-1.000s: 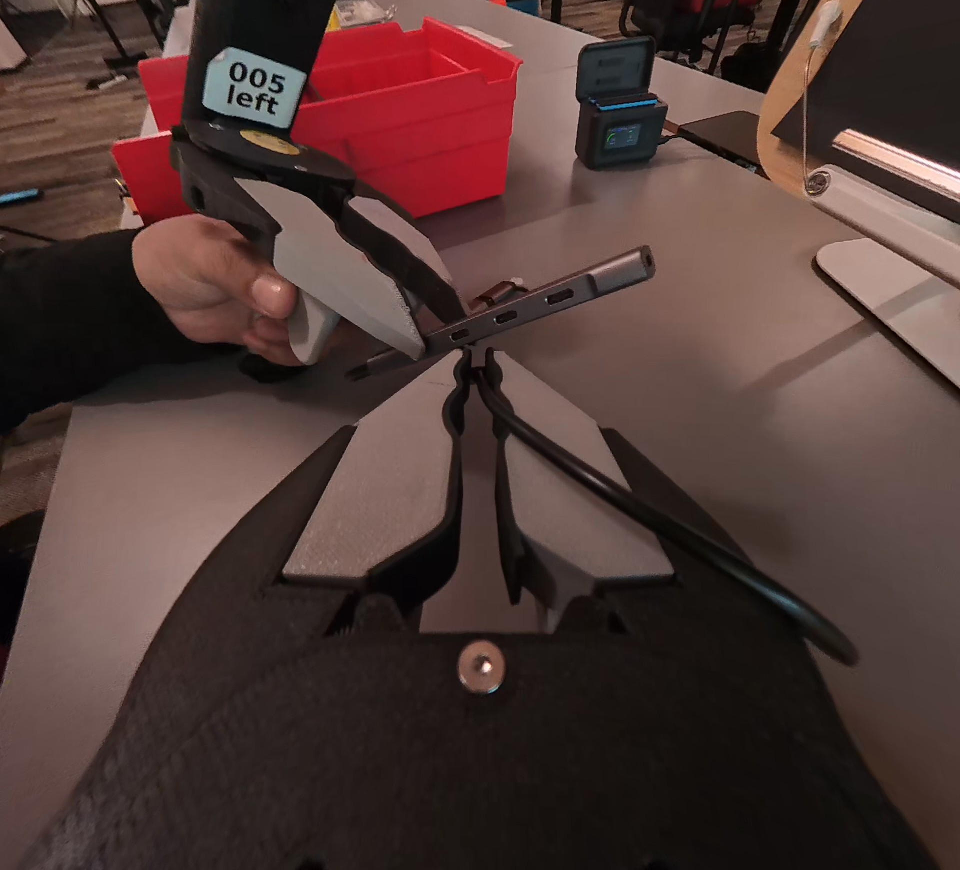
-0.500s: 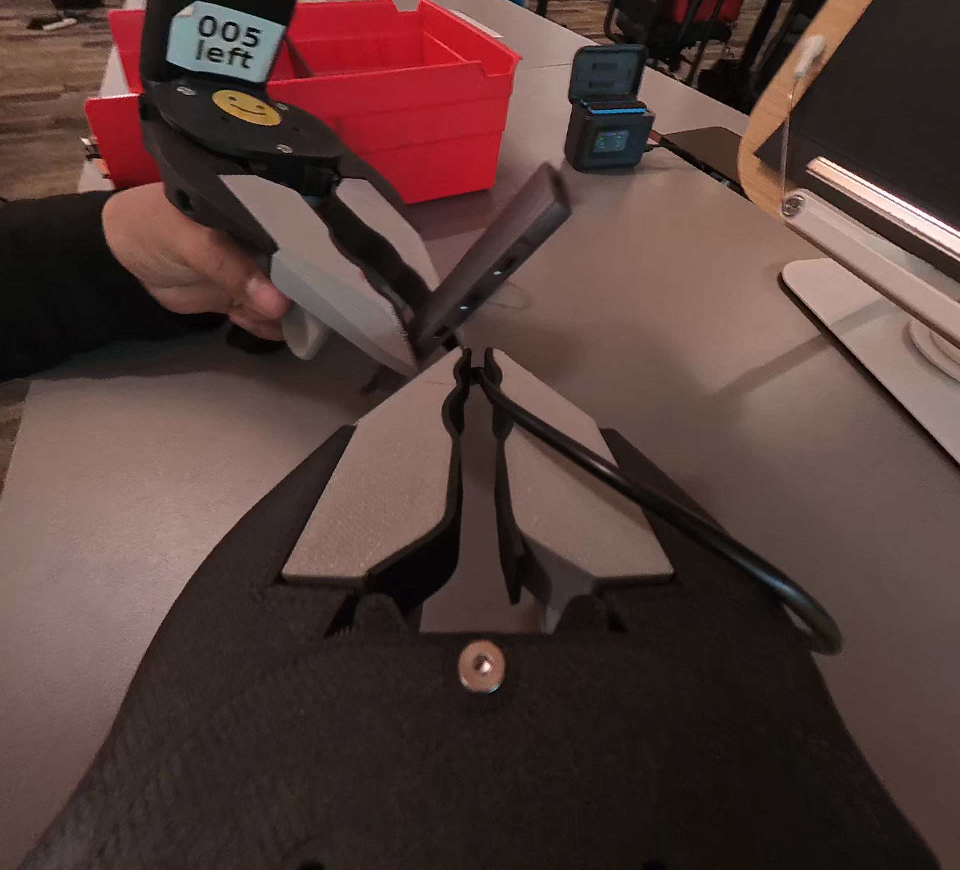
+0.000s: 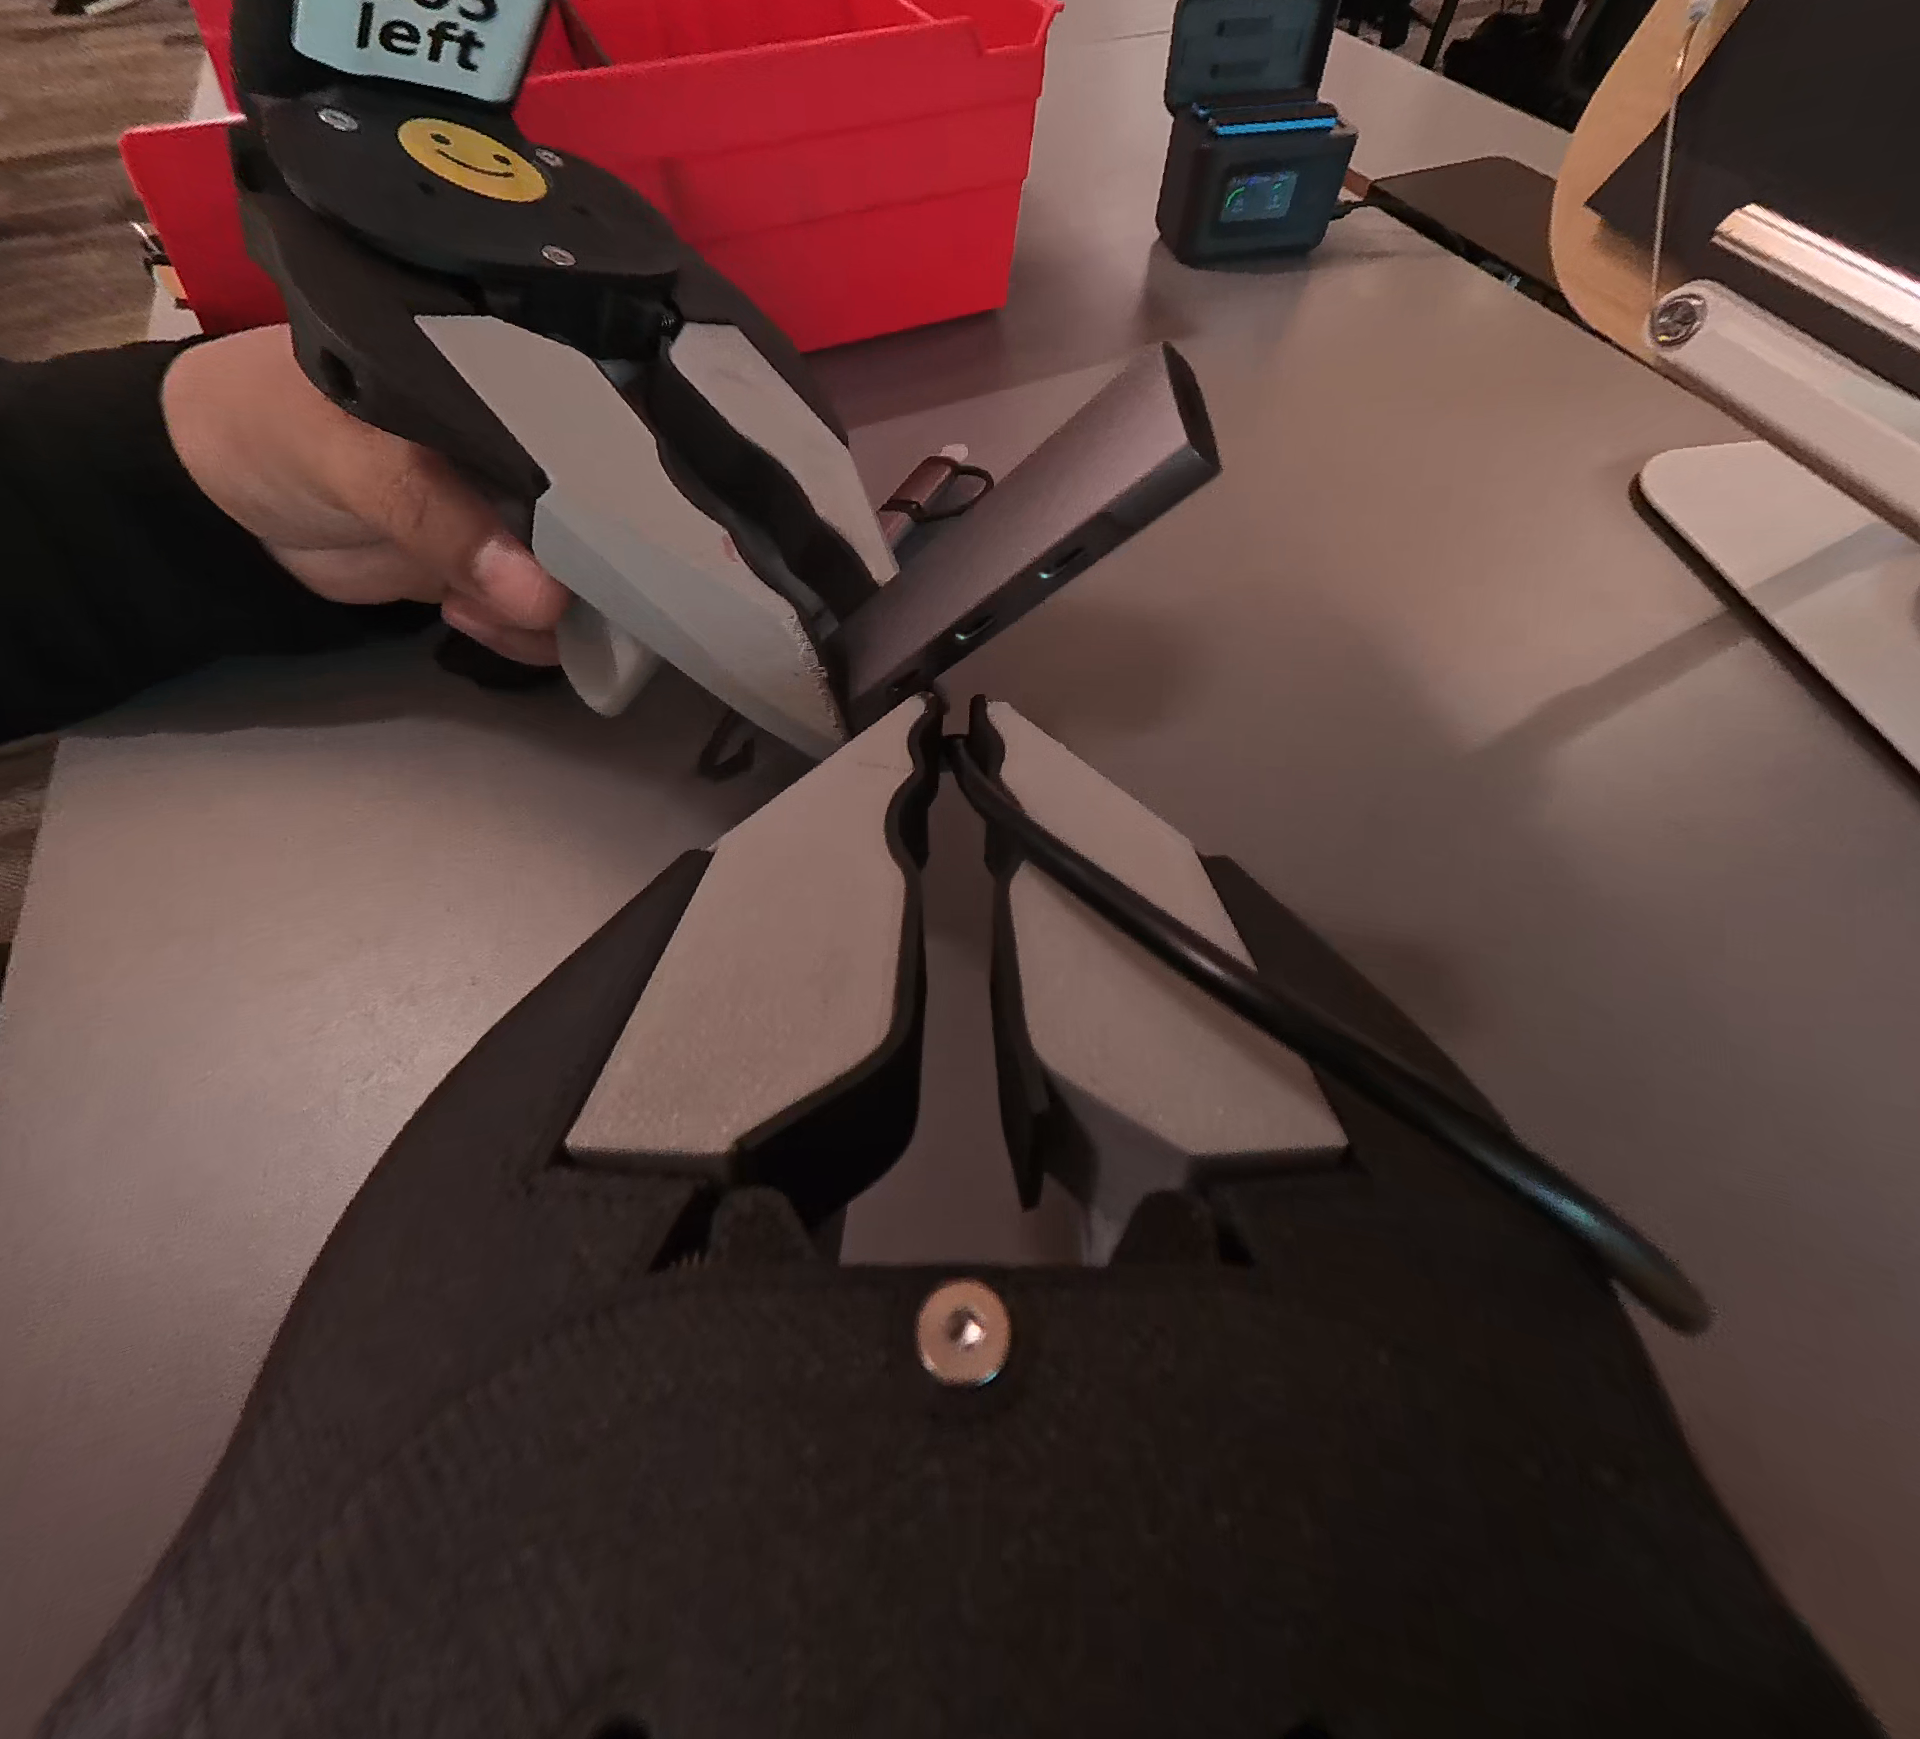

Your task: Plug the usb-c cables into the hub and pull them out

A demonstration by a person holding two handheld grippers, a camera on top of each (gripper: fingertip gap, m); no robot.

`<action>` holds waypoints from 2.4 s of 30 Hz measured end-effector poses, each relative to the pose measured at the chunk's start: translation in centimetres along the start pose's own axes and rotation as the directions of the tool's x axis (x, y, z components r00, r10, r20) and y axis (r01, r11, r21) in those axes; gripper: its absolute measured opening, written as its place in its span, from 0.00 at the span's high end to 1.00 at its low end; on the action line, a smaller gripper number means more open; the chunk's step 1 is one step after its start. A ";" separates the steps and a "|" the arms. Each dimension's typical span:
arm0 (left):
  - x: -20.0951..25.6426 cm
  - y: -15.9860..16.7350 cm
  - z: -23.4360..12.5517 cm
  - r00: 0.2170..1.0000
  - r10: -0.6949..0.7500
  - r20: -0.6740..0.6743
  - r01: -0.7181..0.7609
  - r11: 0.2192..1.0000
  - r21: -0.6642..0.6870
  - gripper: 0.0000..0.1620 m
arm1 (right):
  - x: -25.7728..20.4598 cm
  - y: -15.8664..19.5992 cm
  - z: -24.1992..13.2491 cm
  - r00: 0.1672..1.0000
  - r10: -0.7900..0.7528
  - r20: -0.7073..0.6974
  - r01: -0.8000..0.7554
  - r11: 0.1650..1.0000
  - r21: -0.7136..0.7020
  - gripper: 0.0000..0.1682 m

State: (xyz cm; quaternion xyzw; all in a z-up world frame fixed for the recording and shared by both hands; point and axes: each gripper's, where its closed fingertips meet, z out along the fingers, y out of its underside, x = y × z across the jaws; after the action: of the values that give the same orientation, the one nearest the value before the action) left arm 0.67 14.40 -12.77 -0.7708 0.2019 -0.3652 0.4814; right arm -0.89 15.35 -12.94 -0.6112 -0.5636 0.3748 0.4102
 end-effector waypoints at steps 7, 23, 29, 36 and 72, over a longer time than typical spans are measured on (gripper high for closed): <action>-0.9 0.6 0.2 0.993 0.063 0.096 -0.059 0.997 -0.052 0.85 | -0.4 0.2 0.2 0.997 0.046 0.054 -0.046 0.999 0.000 0.99; -1.3 0.4 -0.2 0.959 0.222 0.178 -0.207 0.974 -0.097 0.86 | -0.2 -0.2 -0.1 1.000 -0.017 0.017 0.016 1.000 0.010 0.99; -0.5 -1.3 -0.9 0.999 -0.051 0.005 0.051 0.997 0.064 0.86 | -0.2 -2.7 -2.1 0.999 -0.044 0.004 0.043 0.988 0.145 0.99; 0.3 -1.5 -0.8 0.980 -0.165 -0.107 0.175 0.981 0.087 0.86 | -1.8 -6.0 -4.3 0.984 -0.175 -0.030 0.175 0.928 0.328 0.99; 1.6 -2.9 -1.4 0.946 -0.225 -0.234 0.263 0.954 0.144 0.86 | -3.3 -5.9 -3.2 0.726 -0.547 -0.417 0.650 0.744 0.155 0.99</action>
State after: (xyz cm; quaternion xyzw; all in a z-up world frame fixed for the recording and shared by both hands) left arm 0.50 13.79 -9.24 -0.7010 0.1230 -0.5194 0.4730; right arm -0.42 11.97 -6.26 -0.3821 -0.5896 0.1859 0.6869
